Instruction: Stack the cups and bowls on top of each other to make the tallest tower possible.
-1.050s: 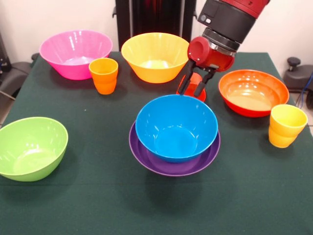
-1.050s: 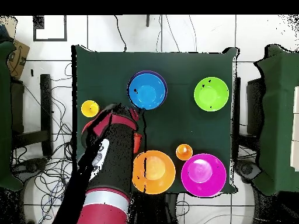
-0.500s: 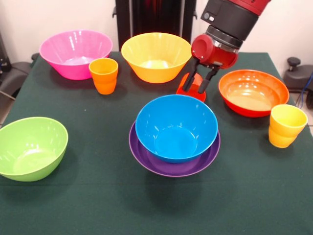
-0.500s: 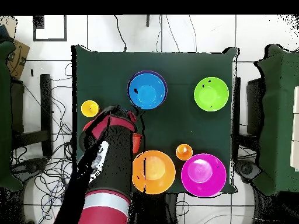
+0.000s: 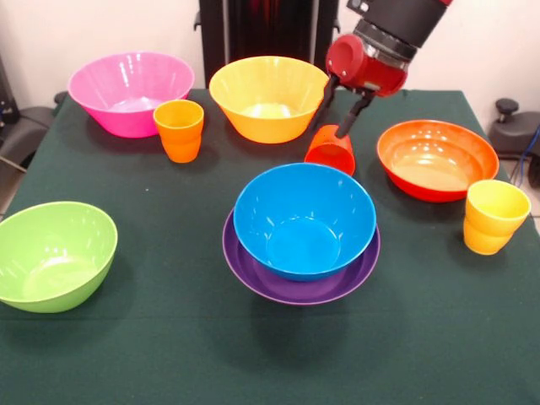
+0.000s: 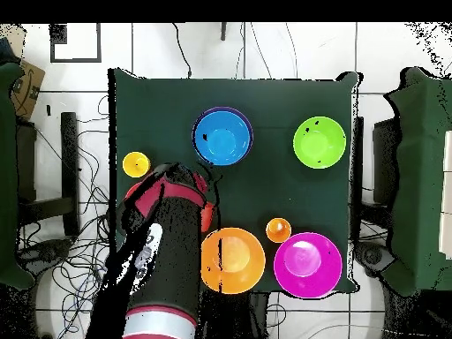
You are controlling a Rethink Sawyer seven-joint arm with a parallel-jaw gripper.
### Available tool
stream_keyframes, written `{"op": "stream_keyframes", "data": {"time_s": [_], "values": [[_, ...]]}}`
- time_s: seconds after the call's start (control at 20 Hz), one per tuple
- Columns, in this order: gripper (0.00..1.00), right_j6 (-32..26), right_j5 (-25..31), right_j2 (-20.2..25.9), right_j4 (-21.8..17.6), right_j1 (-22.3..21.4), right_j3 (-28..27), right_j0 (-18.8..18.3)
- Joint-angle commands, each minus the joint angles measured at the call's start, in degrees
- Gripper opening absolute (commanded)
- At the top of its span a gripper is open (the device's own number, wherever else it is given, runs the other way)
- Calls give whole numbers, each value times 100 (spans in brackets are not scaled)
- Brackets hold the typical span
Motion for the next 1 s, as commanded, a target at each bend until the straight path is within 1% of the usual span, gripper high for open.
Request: {"op": "stream_keyframes", "data": {"time_s": [0.05,0.25,0.35,0.45,0.7,0.9,1.0], "values": [[100,-1611,1087,856,335,-941,804,-367],[100,-1971,1415,1021,364,-1350,991,-599],[100,-2101,1438,1118,321,-1428,1046,-780],[100,-2253,1392,1252,267,-1477,1114,-1045],[100,-3040,1152,1900,306,-1590,1458,-2124],[100,-3400,1106,2348,245,-1475,1364,-2813],[100,-3436,1090,2530,229,-1332,1267,-3055]]}}
